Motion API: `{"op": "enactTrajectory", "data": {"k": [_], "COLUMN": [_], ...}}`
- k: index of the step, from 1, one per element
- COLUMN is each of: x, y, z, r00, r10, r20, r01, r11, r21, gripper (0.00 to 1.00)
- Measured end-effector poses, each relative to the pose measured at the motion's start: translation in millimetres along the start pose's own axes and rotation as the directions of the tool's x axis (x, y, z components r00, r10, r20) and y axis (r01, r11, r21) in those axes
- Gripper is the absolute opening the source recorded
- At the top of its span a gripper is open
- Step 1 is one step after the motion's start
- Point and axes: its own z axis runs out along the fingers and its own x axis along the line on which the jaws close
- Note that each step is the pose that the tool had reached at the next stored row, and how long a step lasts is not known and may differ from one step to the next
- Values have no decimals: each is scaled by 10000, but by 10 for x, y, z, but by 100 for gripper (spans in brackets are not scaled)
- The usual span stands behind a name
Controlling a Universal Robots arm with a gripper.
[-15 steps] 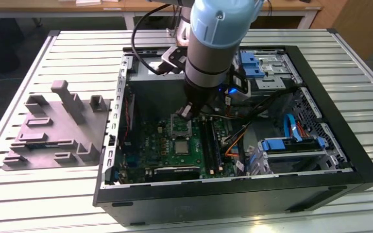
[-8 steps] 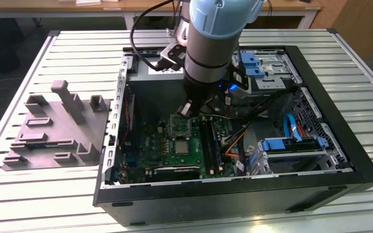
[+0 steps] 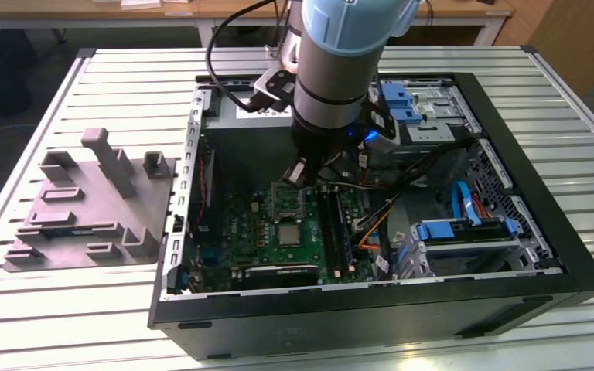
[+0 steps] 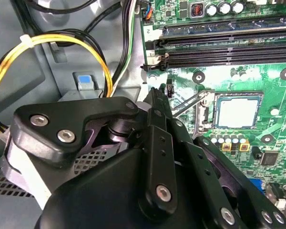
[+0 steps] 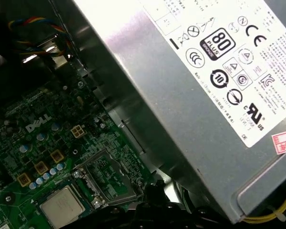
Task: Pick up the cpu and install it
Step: 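Close the cpu cover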
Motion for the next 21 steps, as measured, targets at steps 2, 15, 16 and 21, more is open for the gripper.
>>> {"op": "enactTrajectory", "data": {"k": [2,15,16,21], "x": [-3,-15,-16,-16], "y": [3,15,15,15], "z": [-9,-35,-35,-35], "r00": [10000,9954,9954,9953], "r10": [-65,-951,-951,-953], "r20": [-11,-143,-143,-143], "r01": [65,949,950,952], "r11": [10000,9954,9954,9954], "r21": [-6,-104,-104,-104], "gripper": [11,11,11,11]}}
